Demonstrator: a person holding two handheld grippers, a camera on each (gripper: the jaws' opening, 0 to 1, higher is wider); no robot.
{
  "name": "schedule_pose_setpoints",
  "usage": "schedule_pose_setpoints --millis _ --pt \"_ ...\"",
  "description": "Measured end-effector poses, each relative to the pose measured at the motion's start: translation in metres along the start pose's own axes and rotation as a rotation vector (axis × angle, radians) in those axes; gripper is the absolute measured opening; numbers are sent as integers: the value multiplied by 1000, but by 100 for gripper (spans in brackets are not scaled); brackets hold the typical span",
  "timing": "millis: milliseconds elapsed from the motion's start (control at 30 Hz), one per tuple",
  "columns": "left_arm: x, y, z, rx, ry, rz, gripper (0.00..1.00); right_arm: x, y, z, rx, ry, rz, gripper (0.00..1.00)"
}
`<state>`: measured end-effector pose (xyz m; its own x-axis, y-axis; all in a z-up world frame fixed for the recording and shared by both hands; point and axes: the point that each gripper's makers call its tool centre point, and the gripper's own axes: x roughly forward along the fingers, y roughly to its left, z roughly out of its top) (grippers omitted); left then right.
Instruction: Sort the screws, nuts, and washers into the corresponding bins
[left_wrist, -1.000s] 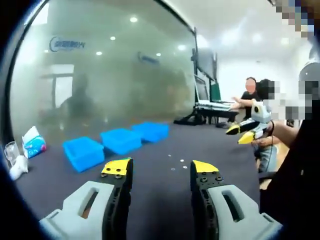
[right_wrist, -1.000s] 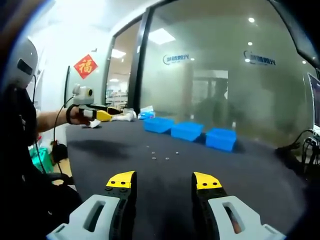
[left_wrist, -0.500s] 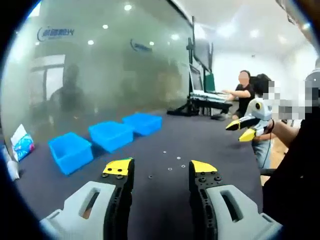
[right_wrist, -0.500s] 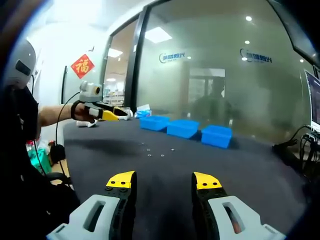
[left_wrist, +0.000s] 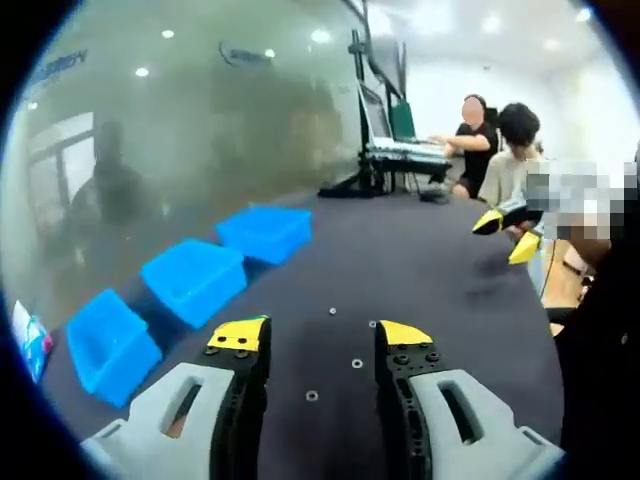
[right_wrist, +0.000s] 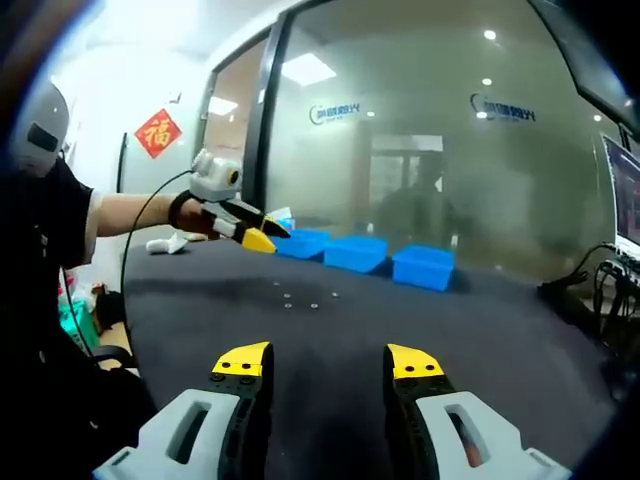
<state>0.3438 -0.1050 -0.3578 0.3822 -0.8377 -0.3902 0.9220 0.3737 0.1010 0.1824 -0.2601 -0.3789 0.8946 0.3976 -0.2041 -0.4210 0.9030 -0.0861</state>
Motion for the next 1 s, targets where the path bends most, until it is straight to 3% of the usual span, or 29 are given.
schedule_pose_setpoints --millis 67,500,800,1000 --pt "12 2 -2 -19 23 -3 35 -1 -2 -1 4 1 -4 41" --pt "66 -16 -24 42 212 -100 34 -3 -6 -4 12 2 -12 40" --pt "82 -11 -26 20 275 -120 28 -2 -4 -5 13 6 -7 40" --pt "91 -10 -36 19 336 -133 25 -2 -4 -4 14 5 -7 40"
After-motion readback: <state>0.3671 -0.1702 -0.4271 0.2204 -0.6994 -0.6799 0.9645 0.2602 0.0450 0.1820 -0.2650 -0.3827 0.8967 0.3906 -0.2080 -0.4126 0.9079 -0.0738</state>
